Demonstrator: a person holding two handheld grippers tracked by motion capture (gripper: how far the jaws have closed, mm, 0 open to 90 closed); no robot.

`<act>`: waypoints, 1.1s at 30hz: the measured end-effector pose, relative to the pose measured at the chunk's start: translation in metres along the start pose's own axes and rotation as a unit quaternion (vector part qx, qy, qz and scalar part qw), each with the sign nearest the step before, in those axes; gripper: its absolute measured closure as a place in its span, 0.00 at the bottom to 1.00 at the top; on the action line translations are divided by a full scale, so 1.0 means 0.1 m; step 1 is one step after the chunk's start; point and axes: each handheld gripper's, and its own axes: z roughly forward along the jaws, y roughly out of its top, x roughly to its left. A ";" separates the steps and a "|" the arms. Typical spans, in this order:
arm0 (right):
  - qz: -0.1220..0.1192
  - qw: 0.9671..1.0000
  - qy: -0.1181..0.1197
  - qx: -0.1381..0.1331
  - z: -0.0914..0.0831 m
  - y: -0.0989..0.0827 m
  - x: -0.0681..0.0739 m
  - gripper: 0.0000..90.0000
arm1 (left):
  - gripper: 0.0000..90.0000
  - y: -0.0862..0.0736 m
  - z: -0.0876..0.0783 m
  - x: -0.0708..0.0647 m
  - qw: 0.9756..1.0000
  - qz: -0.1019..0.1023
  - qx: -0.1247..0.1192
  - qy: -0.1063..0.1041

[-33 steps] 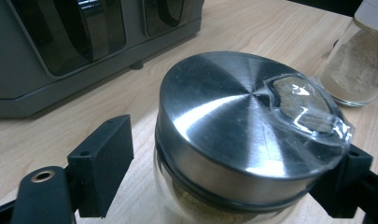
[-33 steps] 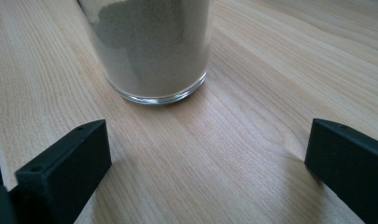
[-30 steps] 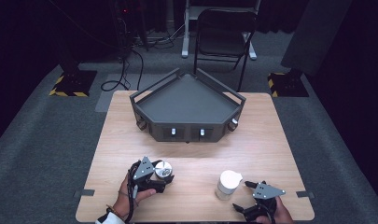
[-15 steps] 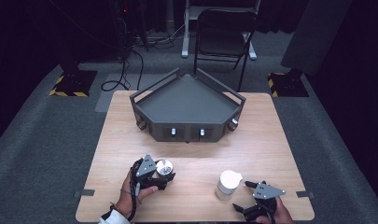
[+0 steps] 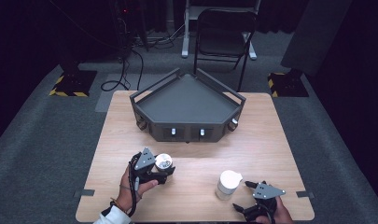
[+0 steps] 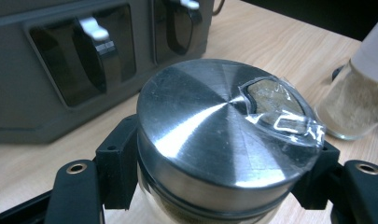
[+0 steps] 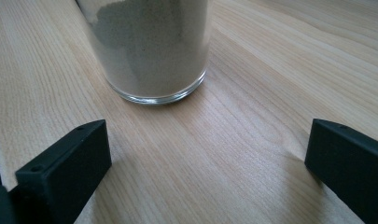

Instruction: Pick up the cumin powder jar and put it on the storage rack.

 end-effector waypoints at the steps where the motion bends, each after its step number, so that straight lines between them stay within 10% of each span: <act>1: 0.000 1.000 0.000 0.000 0.00 0.00 0.00 0.00 | 0.35 0.04 -0.01 0.01 1.000 -0.003 -0.002 0.000; 33: 0.001 1.000 -0.003 0.000 0.00 0.00 0.01 0.00 | 0.35 1.09 -0.06 0.29 1.000 0.001 -0.015 0.013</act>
